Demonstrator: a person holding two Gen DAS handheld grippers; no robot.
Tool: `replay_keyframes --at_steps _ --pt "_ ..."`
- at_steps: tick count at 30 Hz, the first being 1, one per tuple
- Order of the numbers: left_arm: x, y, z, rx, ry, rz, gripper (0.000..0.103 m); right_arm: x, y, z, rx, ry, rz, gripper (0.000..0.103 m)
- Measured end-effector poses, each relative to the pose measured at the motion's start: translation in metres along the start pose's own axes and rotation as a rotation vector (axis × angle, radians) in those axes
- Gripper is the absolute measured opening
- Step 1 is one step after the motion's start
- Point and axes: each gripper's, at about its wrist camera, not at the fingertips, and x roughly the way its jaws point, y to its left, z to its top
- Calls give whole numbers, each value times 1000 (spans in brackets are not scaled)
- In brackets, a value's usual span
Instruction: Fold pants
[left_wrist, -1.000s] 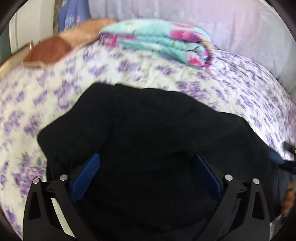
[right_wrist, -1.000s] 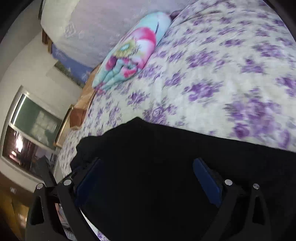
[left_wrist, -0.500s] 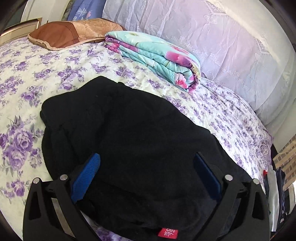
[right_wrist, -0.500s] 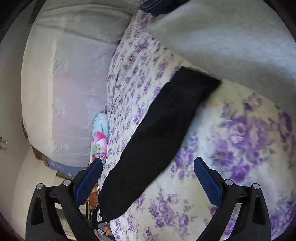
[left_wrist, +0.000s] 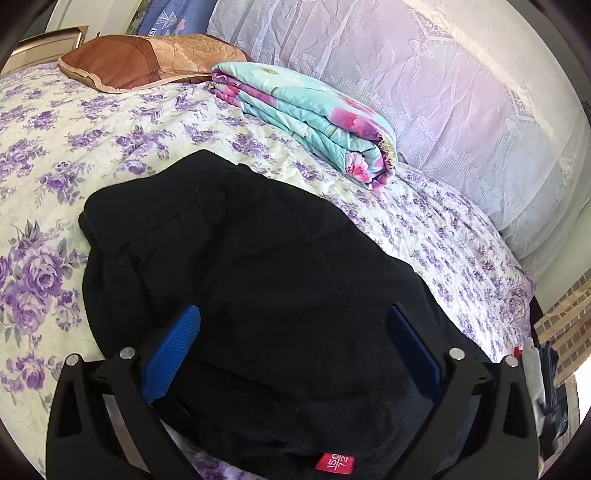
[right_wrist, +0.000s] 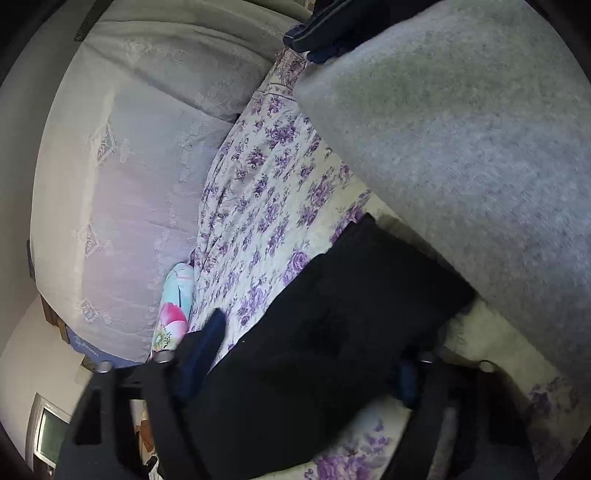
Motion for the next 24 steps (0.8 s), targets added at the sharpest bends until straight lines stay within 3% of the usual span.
replay_keyframes --at_steps 1,3,8,11,13,16,19,22,24 --pt "0 1 0 -3 0 -2 98 -4 -7 -2 21 -15 2 29" --pt "0 1 0 -7 0 -6 98 -11 -25 -4 81 -40 30 20" --pt "-2 3 0 -20 -5 -21 98 -14 12 -5 -84 -86 -52 19" --pt "-3 6 0 -38 -10 -39 98 -15 75 -17 -305 -117 -74 19" --pt "-4 7 1 -48 -14 -52 98 -3 129 -37 -486 -93 -64 18" --pt "-6 10 0 -68 -19 -78 98 30 204 -87 -752 -10 -28 18" --pt "-8 14 0 -90 -25 -107 98 71 260 -164 -1021 108 -3 18" --pt "-10 19 0 -112 -30 -137 98 115 279 -253 -1264 294 -1 18" --pt "-11 21 0 -121 -32 -151 98 131 277 -294 -1391 351 -38 19"
